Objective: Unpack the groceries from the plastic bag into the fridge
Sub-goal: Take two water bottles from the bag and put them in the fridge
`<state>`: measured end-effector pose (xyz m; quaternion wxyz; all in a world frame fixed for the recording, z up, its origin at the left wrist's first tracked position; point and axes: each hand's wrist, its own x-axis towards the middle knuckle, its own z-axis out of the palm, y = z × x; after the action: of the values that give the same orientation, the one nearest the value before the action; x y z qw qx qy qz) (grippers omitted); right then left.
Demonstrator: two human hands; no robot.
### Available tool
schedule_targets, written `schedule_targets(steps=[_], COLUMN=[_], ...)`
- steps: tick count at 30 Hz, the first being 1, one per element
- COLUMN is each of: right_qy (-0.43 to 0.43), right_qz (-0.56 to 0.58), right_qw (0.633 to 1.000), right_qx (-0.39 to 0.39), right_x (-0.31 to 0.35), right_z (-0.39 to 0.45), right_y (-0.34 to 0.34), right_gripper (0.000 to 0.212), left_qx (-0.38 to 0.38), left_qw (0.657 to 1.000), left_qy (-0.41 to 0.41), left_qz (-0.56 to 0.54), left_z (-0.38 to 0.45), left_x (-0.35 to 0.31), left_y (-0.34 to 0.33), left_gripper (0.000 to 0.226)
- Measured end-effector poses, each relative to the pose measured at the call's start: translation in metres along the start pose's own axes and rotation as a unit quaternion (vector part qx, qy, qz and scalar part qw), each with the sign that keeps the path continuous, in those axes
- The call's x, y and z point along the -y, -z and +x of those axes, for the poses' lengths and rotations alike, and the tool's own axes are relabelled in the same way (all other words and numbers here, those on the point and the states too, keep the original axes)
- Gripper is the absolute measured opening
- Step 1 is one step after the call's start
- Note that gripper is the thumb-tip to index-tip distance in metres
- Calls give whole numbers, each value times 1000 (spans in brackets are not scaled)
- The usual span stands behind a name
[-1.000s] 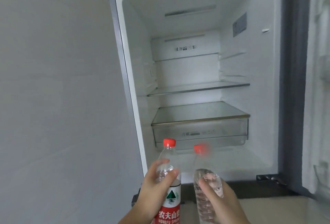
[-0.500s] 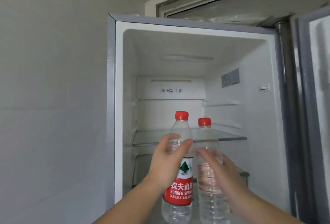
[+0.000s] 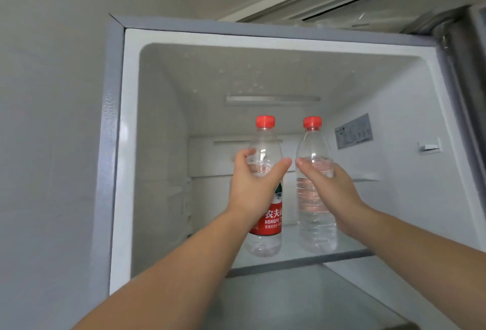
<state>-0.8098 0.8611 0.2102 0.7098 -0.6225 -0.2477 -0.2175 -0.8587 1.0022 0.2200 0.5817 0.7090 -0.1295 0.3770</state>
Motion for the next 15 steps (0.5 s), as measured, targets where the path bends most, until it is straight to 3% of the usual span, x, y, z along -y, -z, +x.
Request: schedule_targets(steps=[6, 10, 13, 15], right_qy=[-35, -89, -128, -128], right_qz=[-43, -102, -179, -228], right_qw=[998, 988, 966, 951], right_qx=[-11, 73, 136, 165], right_x=[-59, -86, -94, -99], right_z=[52, 88, 114, 131], right_y=[21, 26, 27, 29], right_gripper=[57, 79, 102, 104], left_qx=[37, 44, 48, 55], left_qw=[998, 994, 985, 976], left_qy=[34, 77, 103, 132], left_qz=[37, 65, 131, 165], left_z=[37, 65, 83, 101], left_x=[53, 79, 96, 108], left_y=[-33, -47, -52, -56], left_gripper=[75, 81, 102, 111])
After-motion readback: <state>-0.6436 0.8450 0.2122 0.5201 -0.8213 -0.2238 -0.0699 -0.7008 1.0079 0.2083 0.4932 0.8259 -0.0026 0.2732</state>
